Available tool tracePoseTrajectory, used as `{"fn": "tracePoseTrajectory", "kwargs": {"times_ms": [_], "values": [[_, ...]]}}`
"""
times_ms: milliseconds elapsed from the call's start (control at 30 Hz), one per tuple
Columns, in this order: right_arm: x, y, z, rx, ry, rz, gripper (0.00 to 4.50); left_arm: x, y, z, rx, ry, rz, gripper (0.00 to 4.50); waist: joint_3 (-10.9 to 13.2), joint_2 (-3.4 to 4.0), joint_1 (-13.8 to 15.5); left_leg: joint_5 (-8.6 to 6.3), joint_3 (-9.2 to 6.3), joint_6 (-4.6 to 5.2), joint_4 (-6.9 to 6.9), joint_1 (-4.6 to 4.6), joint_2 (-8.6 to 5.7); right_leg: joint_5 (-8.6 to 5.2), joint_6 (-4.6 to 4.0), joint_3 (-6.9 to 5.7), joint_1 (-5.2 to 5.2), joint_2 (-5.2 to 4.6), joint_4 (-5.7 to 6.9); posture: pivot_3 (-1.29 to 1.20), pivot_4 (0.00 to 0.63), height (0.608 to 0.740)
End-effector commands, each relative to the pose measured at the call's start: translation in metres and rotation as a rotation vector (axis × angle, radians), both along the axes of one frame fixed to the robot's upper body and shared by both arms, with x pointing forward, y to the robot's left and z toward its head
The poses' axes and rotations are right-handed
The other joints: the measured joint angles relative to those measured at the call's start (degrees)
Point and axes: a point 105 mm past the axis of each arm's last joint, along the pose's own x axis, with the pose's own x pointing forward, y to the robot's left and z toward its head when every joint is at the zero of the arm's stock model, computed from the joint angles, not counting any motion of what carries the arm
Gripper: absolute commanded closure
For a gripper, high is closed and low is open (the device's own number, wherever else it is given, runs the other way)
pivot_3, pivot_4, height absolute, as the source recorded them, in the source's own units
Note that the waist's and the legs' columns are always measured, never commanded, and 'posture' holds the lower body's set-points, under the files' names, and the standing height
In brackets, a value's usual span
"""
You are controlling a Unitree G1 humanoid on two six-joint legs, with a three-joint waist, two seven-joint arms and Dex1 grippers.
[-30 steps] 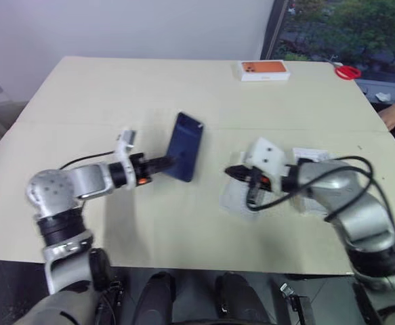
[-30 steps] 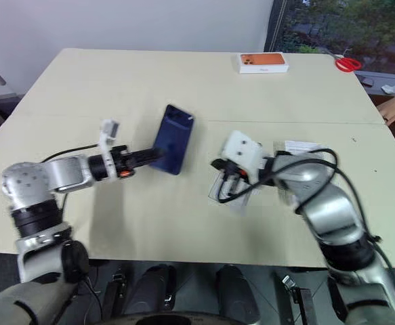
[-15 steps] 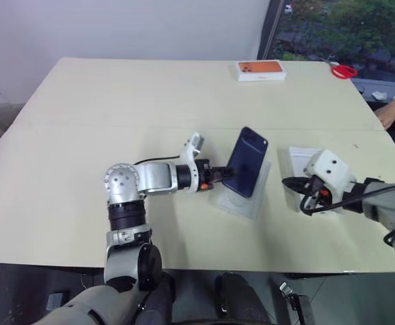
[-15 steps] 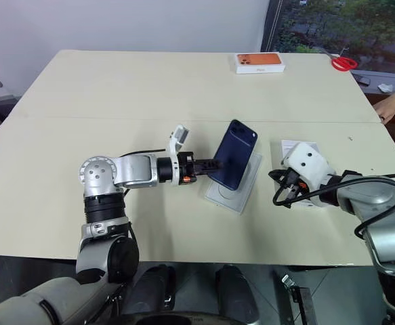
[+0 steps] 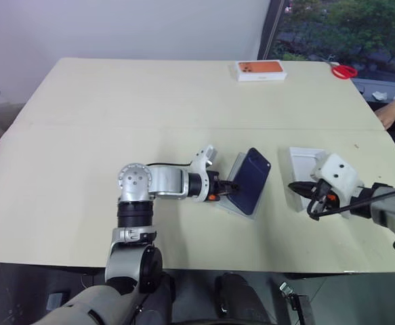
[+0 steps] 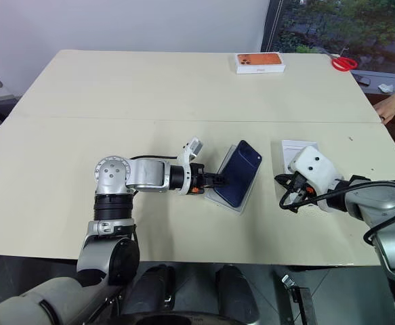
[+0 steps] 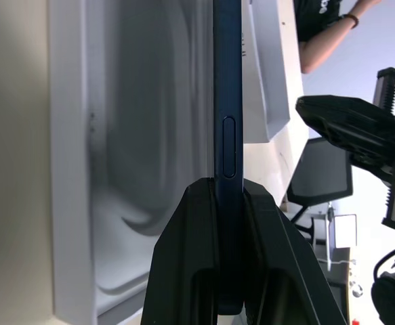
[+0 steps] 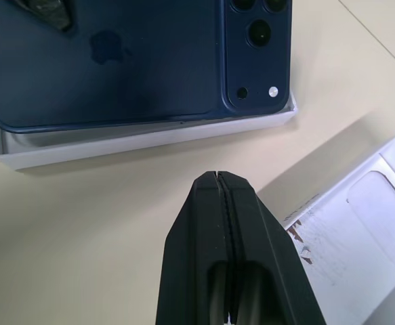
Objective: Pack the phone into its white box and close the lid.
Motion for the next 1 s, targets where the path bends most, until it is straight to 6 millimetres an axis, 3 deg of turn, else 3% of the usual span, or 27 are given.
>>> {"fn": "tracePoseTrajectory", "kwargs": {"times_ms": [33, 633, 767, 933, 1000], "values": [[-0.003, 0.006, 0.014, 0.006, -0.048, 0.041, 4.50, -0.004, -0.005, 0.009, -0.040, -0.025, -0.013, 4.45, 0.00, 0.00, 0.01, 0.00, 0.00, 0.00, 0.01, 0.00, 0.00, 0.00, 0.00, 0.00, 0.01, 0.00, 0.00, 0.00, 0.150, 0.726], [-0.005, 0.008, 0.012, 0.071, -0.027, 0.052, 4.50, -0.006, -0.007, 0.005, -0.038, -0.002, -0.013, 4.45, 0.00, 0.00, 0.03, 0.00, 0.01, 0.00, 0.02, 0.00, -0.01, 0.00, 0.00, -0.01, 0.03, 0.00, -0.01, 0.00, 0.150, 0.726], [-0.005, 0.008, 0.012, 0.072, -0.029, 0.053, 4.50, -0.007, -0.006, 0.006, -0.041, -0.006, -0.026, 2.78, 0.00, 0.00, 0.02, 0.00, 0.01, 0.00, 0.02, 0.00, -0.01, 0.00, 0.00, -0.01, 0.03, 0.00, -0.01, 0.00, 0.150, 0.726], [-0.004, 0.009, 0.012, 0.071, -0.033, 0.056, 4.50, -0.003, 0.007, 0.011, -0.034, -0.038, -0.023, 0.25, -0.01, 0.01, 0.01, 0.00, 0.01, 0.00, 0.02, 0.00, -0.01, 0.00, 0.00, -0.01, 0.03, 0.00, 0.00, 0.00, 0.150, 0.726], [-0.004, 0.010, 0.012, 0.071, -0.034, 0.058, 4.50, -0.001, 0.016, 0.018, -0.036, -0.070, -0.026, 0.25, -0.01, 0.01, -0.14, 0.00, -0.01, 0.00, 0.02, 0.04, 0.00, 0.00, 0.00, -0.02, 0.06, 0.00, 0.00, 0.00, 0.150, 0.726]]}}
